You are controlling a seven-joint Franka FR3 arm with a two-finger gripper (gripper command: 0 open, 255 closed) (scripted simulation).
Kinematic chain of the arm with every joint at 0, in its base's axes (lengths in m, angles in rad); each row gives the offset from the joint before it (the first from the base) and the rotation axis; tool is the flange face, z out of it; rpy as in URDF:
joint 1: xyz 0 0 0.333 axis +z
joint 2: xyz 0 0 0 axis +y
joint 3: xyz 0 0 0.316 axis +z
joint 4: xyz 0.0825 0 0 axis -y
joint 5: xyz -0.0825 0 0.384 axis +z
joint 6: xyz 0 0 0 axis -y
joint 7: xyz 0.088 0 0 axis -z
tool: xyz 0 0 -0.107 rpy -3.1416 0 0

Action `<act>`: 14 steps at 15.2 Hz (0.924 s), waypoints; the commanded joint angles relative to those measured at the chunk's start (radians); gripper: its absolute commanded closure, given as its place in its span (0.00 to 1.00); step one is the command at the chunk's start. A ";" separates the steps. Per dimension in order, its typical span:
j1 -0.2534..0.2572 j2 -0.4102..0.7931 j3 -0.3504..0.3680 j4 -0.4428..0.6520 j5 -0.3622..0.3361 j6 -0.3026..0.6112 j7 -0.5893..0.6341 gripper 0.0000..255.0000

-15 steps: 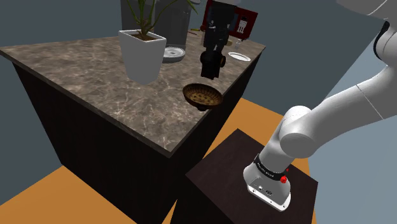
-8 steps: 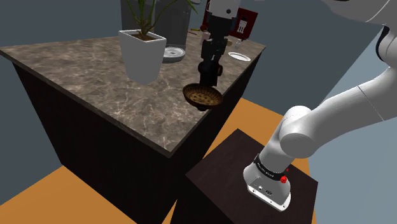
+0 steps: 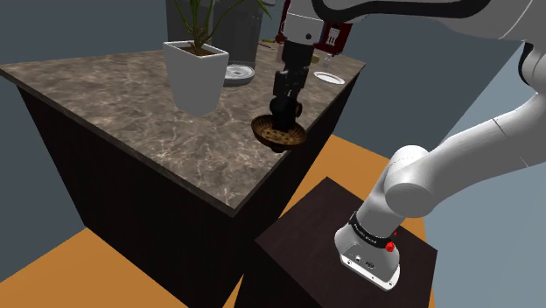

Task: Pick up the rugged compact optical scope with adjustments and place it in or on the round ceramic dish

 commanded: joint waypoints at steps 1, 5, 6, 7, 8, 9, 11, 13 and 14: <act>0.000 -0.001 0.001 -0.007 0.001 0.007 0.001 1.00; 0.000 -0.001 0.001 -0.007 0.001 0.007 0.001 1.00; 0.000 -0.001 0.001 -0.007 0.001 0.007 0.001 1.00; 0.000 -0.001 0.001 -0.007 0.001 0.007 0.001 0.00; 0.000 -0.001 0.001 -0.007 0.001 0.007 0.001 0.00; 0.000 -0.001 0.001 -0.007 0.001 0.007 0.001 0.00; 0.000 -0.001 0.001 -0.007 0.001 0.007 0.001 0.00; 0.000 0.003 0.000 0.029 0.000 -0.026 0.001 0.00; -0.001 0.008 -0.001 0.067 -0.001 -0.058 0.002 0.00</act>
